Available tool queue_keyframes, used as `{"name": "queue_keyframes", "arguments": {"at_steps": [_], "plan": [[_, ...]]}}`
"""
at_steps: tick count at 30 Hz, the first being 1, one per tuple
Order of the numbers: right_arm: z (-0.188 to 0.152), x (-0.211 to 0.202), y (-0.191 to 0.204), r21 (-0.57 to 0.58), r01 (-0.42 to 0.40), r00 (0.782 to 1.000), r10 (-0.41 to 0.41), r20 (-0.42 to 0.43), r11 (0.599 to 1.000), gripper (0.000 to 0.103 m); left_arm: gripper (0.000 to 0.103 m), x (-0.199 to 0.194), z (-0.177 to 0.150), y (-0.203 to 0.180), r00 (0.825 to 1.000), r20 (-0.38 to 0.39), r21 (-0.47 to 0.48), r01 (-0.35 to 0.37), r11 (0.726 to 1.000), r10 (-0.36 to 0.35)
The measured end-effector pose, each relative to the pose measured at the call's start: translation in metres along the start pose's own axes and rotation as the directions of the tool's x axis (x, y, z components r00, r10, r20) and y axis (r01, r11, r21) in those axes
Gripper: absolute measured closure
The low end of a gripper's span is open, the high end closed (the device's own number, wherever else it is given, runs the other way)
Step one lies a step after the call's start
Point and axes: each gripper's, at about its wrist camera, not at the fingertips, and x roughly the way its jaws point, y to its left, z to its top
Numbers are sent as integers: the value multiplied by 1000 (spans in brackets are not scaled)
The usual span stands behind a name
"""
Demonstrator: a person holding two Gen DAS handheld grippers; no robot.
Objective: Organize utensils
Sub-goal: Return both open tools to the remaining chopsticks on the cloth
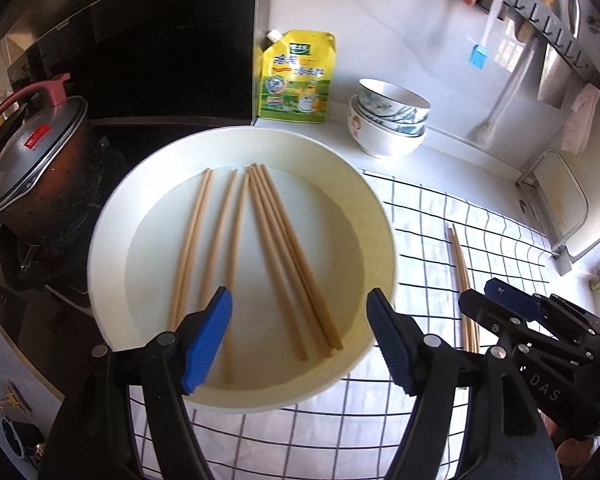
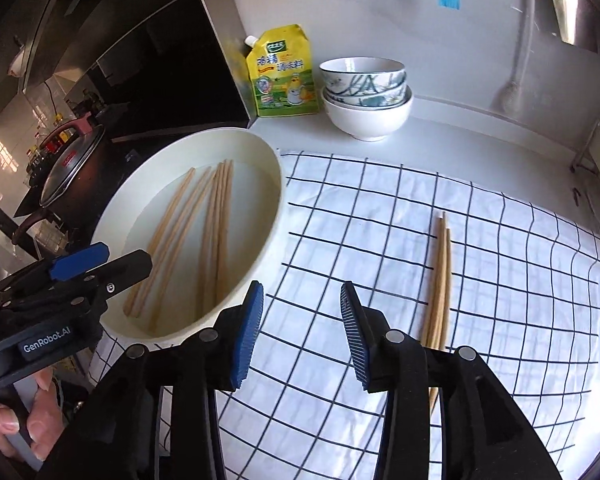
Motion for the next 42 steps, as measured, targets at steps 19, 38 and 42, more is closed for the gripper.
{"name": "queue_keyframes", "arguments": {"at_steps": [19, 38, 42], "plan": [[-56, 5, -118, 143, 146, 988, -139, -62, 979, 56, 27, 31, -22, -91, 996, -74, 127, 67, 990, -58], [-67, 53, -131, 111, 135, 987, -124, -106, 985, 56, 27, 65, -31, -118, 990, -136, 171, 56, 984, -33], [-67, 55, -128, 84, 155, 983, -146, -109, 984, 56, 27, 66, -31, -118, 990, -137, 163, 60, 985, -37]]}}
